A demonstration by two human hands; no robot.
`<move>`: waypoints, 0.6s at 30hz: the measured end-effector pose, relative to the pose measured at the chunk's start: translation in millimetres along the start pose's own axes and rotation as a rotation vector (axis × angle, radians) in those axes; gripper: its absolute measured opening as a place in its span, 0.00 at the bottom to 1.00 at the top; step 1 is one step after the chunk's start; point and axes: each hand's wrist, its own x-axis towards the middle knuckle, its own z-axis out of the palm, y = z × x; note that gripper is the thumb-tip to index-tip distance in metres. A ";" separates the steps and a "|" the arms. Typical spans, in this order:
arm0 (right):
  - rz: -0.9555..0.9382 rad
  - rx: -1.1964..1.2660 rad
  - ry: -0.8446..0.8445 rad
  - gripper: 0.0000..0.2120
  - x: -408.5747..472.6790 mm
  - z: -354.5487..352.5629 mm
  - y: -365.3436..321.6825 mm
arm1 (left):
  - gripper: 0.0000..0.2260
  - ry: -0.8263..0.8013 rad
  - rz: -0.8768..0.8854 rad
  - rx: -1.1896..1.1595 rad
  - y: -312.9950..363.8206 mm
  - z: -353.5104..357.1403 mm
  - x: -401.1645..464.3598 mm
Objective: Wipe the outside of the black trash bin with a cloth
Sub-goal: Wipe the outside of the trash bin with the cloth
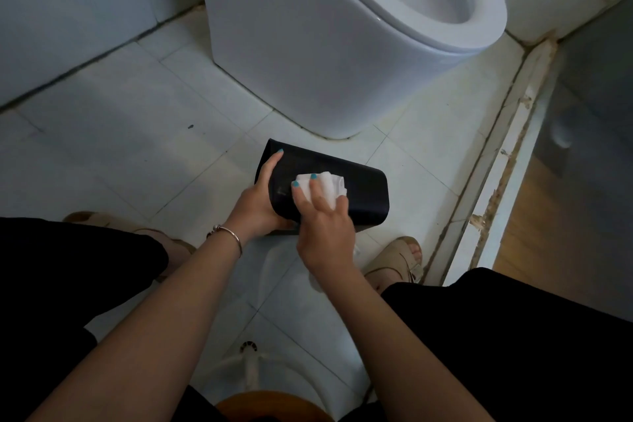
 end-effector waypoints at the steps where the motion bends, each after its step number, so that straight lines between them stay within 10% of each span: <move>1: -0.035 -0.001 -0.007 0.35 -0.2 1.1 -8.9 | 0.52 -0.003 -0.006 0.005 0.0 0.3 -0.9; 18: -0.137 0.073 0.006 0.31 -2.7 4.7 8.6 | 0.53 -0.013 -0.005 0.040 -1.2 -1.3 0.0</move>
